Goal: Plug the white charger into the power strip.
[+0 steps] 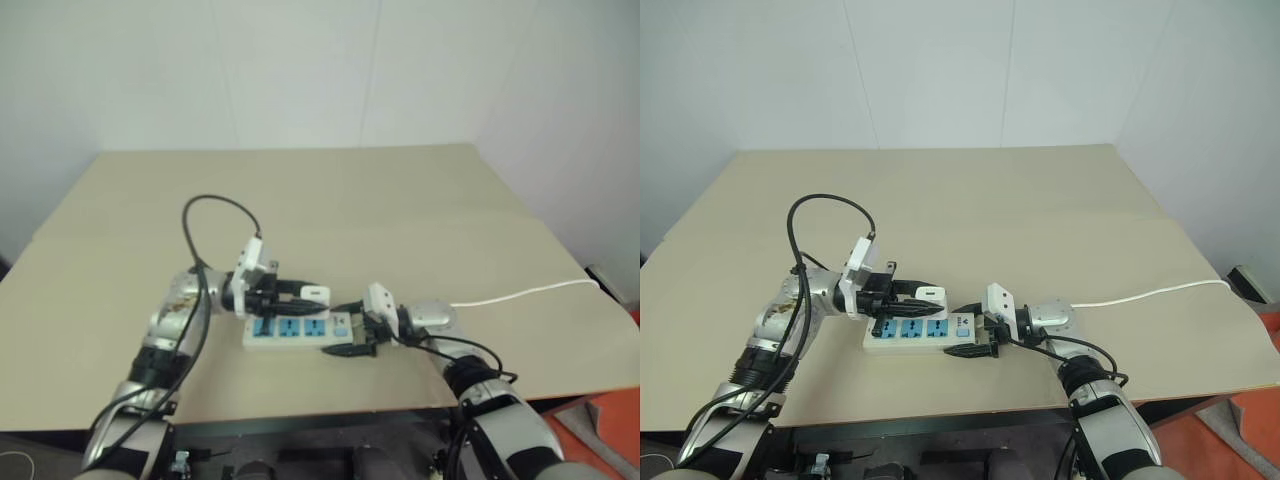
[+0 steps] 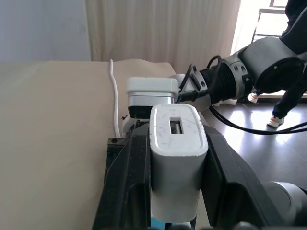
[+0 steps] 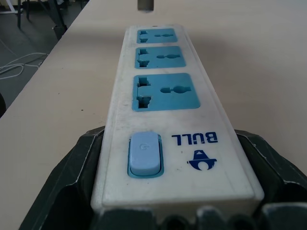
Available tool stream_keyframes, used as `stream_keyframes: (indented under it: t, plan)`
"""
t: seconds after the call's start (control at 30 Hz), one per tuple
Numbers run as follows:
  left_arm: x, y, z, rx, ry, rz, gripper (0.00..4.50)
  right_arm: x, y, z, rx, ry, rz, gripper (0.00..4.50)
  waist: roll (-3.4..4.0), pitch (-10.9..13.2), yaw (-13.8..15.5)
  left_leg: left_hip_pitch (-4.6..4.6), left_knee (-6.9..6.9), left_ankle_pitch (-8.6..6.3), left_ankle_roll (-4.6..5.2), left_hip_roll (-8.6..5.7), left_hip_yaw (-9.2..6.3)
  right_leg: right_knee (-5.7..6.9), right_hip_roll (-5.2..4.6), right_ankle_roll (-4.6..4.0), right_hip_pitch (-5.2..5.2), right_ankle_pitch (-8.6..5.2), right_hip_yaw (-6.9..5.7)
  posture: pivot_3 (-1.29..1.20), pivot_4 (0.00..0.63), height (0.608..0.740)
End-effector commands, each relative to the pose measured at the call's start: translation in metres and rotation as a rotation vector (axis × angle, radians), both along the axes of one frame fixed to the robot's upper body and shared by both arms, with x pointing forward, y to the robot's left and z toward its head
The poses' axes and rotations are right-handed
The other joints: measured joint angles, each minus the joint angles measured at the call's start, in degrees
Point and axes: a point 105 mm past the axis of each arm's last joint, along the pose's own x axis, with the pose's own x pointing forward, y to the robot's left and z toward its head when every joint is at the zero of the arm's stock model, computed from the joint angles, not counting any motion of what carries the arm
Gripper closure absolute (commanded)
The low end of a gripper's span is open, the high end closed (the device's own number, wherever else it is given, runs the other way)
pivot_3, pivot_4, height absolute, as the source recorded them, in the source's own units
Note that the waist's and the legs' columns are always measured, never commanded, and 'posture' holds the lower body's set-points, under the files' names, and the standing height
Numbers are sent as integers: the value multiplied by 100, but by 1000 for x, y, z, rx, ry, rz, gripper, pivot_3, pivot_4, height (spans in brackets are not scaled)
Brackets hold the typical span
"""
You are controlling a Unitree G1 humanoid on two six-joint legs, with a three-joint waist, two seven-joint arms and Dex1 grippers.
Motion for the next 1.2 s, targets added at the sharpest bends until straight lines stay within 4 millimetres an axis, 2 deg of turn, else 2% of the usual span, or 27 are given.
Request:
stream_keyframes:
  t: [0.03,0.43,1.2]
  plan:
    - [-1,-2,-4,33,-30,-10,3489,0,-1,-5,-36,4,-6,1080,0,0,2,0,0,0,0,0,0,0,0,0,0,0,0,0,150,740]
    - [1,-2,-22,87,-30,4,3489,2,-3,-4,-36,3,-17,1080,0,0,4,-1,0,0,0,0,0,-2,0,4,0,-2,0,0,150,740]
    - [7,-5,-37,104,-26,14,3489,2,-5,-4,-44,2,-21,1080,0,0,13,-2,-3,0,0,0,0,-6,0,5,-1,-4,0,0,150,740]
